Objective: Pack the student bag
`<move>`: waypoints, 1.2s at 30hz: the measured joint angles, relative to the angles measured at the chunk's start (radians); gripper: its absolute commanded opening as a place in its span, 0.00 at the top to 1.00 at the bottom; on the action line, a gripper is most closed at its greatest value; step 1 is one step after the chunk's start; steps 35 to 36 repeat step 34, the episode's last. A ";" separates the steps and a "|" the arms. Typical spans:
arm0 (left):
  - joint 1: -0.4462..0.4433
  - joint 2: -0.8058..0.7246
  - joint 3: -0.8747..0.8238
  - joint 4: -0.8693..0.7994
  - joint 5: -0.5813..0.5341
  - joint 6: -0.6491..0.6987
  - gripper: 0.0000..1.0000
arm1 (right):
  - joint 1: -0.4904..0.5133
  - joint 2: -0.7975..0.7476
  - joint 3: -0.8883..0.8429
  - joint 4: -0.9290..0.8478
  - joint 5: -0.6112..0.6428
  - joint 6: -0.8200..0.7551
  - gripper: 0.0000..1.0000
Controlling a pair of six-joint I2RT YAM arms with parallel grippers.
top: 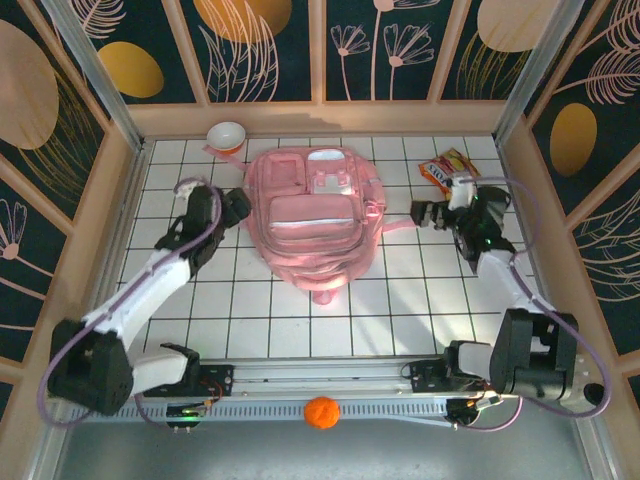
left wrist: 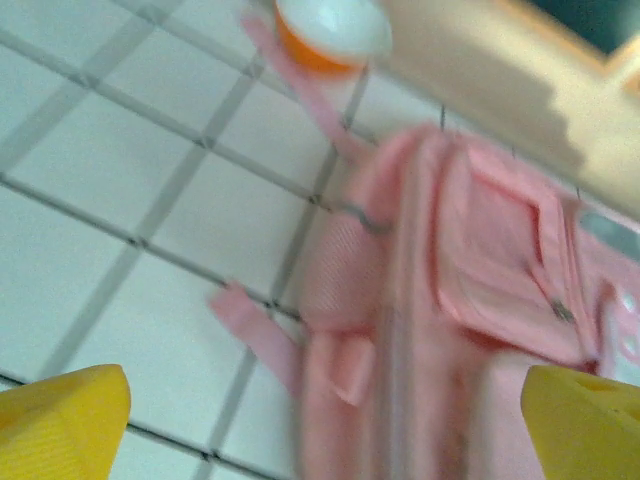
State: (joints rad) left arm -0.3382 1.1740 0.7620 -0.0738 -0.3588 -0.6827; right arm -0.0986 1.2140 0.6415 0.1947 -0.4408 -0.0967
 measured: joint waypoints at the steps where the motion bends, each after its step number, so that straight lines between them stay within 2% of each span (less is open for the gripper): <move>1: 0.000 -0.043 -0.066 0.065 -0.058 0.039 0.01 | -0.022 -0.013 -0.039 0.024 0.023 0.014 0.01; 4: 0.000 -0.116 -0.267 0.289 -0.207 0.163 0.01 | -0.058 -0.024 -0.155 0.125 0.081 0.056 0.01; 7: 0.003 -0.097 -0.436 0.501 -0.303 0.289 0.01 | -0.063 -0.010 -0.263 0.269 0.097 0.087 0.01; 11: 0.013 0.049 -0.478 0.779 -0.332 0.473 0.01 | -0.051 0.096 -0.408 0.607 0.105 0.120 0.01; 16: 0.030 0.249 -0.520 1.114 -0.333 0.641 0.01 | 0.032 0.290 -0.437 0.895 0.177 0.105 0.01; 19: 0.066 0.326 -0.574 1.299 -0.322 0.694 0.01 | 0.033 0.348 -0.447 0.999 0.271 0.127 0.01; 22: 0.142 0.330 -0.558 1.295 -0.277 0.674 0.01 | 0.051 0.349 -0.438 1.039 0.338 0.126 0.01; 26: 0.270 0.329 -0.439 1.206 -0.174 0.612 0.01 | 0.063 0.349 -0.433 1.066 0.364 0.122 0.01; 31: 0.282 0.323 -0.428 1.180 -0.112 0.579 0.01 | 0.063 0.349 -0.433 1.067 0.373 0.122 0.01; 36: 0.282 0.323 -0.428 1.166 -0.099 0.572 0.01 | 0.061 0.349 -0.433 1.067 0.373 0.122 0.01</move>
